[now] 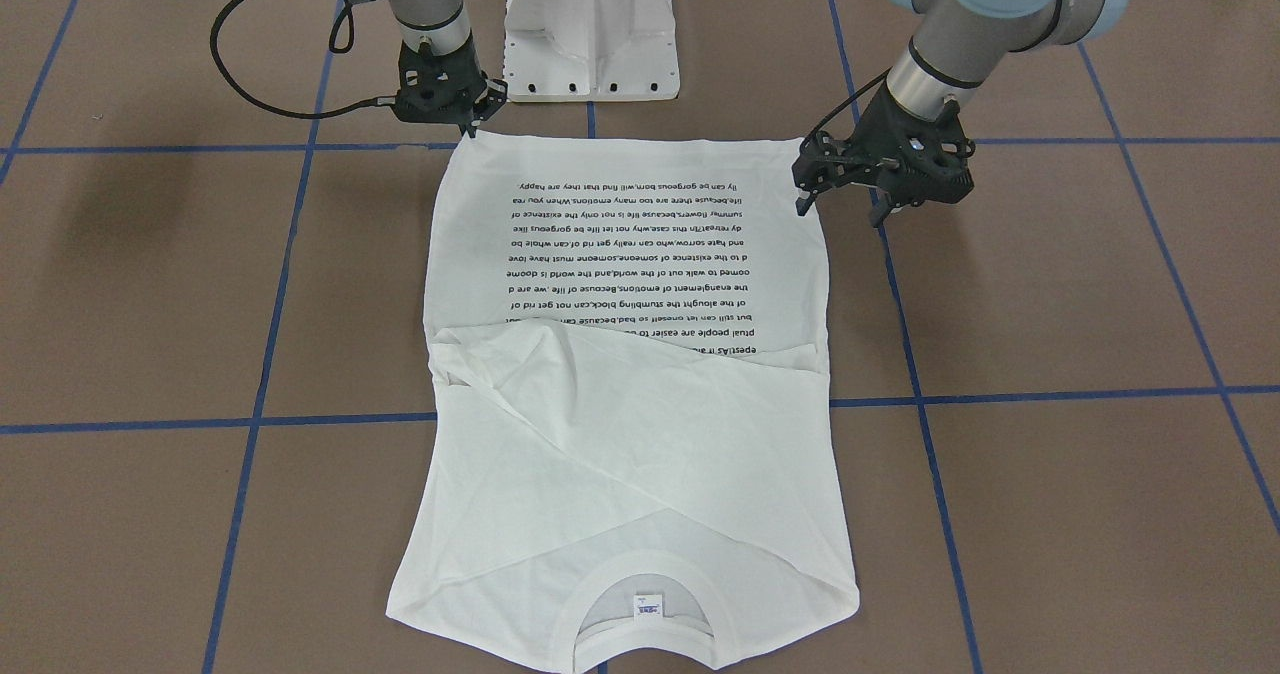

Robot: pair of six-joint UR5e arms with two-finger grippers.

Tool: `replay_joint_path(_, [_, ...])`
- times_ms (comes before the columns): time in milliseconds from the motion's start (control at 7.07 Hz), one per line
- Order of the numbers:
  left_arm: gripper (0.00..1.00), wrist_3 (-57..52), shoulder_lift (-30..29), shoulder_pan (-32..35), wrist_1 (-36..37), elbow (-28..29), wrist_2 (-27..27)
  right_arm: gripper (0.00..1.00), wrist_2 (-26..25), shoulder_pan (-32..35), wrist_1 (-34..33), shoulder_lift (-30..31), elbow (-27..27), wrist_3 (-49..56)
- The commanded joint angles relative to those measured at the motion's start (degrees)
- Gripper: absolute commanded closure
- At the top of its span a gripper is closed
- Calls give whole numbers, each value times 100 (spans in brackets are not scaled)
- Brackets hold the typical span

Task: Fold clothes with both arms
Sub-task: 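Lower both grippers onto the hem corners nearest the robot and grasp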

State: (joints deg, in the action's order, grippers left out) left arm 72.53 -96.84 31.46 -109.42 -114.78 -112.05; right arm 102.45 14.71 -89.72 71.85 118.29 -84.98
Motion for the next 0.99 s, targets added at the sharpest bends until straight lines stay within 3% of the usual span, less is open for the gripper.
replay_joint_path(0, [0,1084,113,-1111,-141,-35,490,100,-49,111,139,-13,36,-1])
replay_joint_path(283, [1,1439,121,-1466,-141,-62,789,100,-58,164,139,-4,44,16])
replay_joint_path(849, [5,1404,385,-1467,-123,0,808,100,-67,173,139,-4,18,60])
